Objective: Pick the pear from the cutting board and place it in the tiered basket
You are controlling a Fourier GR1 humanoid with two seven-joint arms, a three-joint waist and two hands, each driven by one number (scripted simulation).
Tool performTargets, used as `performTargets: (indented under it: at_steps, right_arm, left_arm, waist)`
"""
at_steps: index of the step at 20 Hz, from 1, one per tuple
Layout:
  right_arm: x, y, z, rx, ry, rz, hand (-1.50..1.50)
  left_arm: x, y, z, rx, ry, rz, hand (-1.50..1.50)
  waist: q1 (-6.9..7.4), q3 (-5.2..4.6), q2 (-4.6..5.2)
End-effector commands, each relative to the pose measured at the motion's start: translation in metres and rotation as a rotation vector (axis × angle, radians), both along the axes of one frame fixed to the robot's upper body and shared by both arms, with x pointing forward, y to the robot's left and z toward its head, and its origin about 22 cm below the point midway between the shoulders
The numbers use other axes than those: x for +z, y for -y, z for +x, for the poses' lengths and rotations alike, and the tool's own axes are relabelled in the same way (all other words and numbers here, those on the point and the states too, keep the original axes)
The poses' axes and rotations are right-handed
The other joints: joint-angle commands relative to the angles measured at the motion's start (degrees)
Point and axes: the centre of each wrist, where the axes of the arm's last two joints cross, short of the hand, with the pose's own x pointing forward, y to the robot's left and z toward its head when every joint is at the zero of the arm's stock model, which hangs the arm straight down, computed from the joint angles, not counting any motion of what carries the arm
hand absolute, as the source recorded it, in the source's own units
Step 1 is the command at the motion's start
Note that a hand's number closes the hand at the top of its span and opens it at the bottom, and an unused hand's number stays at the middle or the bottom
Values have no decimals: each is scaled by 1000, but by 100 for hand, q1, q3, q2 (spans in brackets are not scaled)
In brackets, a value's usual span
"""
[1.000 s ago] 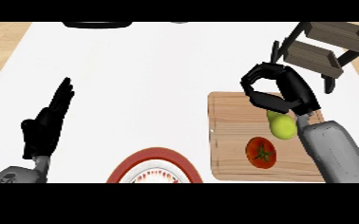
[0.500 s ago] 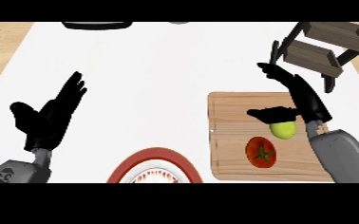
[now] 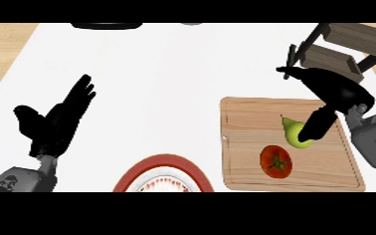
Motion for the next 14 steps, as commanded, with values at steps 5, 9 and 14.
performTargets:
  at_steps: [5, 9, 14]
  right_arm:
    - [28, -49, 11, 107, -281, -217, -150]
    - [8, -64, -8, 31, -263, -230, -150]
    - [-15, -72, -13, -14, -250, -268, -150]
  left_arm:
    - [-3, -9, 3, 9, -6, -21, 0]
    - [7, -23, -8, 15, 1, 0, 0]
    - [12, -9, 2, 22, 25, -29, 0]
  waist:
    - [-56, 21, 14]
    - [-76, 28, 7]
    - [-97, 29, 13]
